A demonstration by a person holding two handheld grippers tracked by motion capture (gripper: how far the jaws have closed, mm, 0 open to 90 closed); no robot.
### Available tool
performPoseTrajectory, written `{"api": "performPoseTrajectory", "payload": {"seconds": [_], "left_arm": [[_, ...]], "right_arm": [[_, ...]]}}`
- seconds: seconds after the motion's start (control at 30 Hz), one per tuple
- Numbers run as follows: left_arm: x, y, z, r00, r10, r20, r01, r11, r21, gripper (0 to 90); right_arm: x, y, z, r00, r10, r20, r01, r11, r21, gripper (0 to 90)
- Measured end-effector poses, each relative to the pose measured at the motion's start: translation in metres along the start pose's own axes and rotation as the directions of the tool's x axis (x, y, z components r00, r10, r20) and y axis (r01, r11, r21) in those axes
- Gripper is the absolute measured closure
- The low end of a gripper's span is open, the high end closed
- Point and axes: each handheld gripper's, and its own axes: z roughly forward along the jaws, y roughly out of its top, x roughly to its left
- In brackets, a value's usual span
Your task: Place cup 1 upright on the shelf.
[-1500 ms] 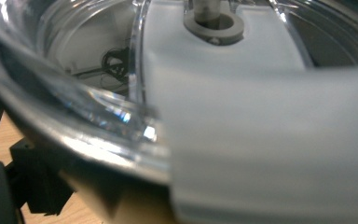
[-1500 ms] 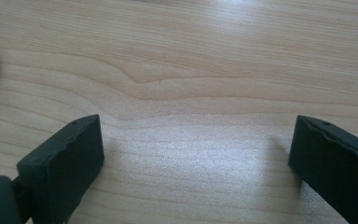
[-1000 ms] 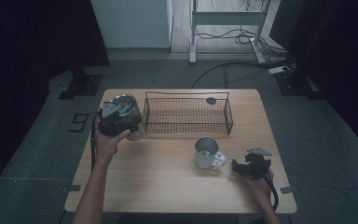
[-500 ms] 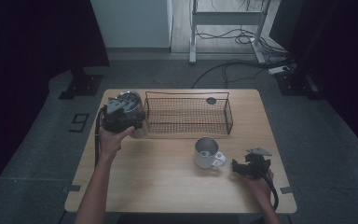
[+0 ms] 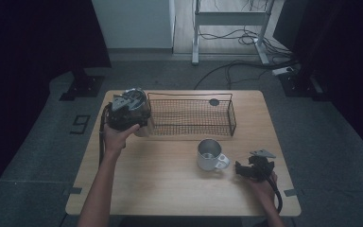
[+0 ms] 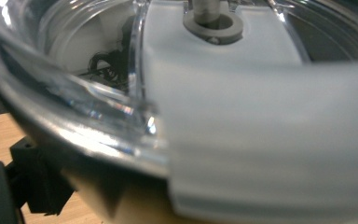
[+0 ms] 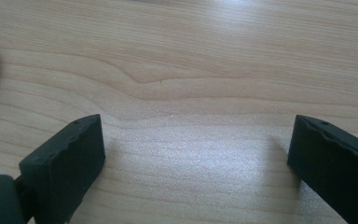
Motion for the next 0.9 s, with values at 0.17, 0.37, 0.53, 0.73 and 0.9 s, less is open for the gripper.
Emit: {"api": "performPoseTrajectory", "payload": {"seconds": [0.17,0.37,0.53,0.73,0.9], "left_arm": [[-0.001,0.004,0.003,1.0,-0.002,0.001,0.002,1.0,-0.001,3.9],[0.0,0.005,0.01,0.9995,-0.028,0.013,0.028,0.9996,0.009,3.9],[-0.001,0.006,0.016,0.9999,-0.013,0.001,0.013,0.9997,0.02,3.9],[-0.005,0.01,0.022,1.0,-0.006,0.004,0.006,0.9996,0.026,3.9],[-0.009,0.014,0.026,0.9999,-0.005,0.009,0.005,0.9996,0.028,3.9]], "right_arm": [[0.0,0.0,0.0,1.0,-0.003,-0.001,0.003,1.0,0.001,3.6],[0.0,0.0,0.0,1.0,-0.002,-0.003,0.002,1.0,0.0,3.8],[0.0,0.0,0.0,1.0,-0.002,-0.004,0.002,1.0,-0.002,3.9],[0.0,0.0,0.0,1.0,-0.001,-0.003,0.001,1.0,-0.004,3.9],[0.0,0.0,0.0,1.0,-0.001,-0.003,0.001,1.0,-0.004,4.0]]}}
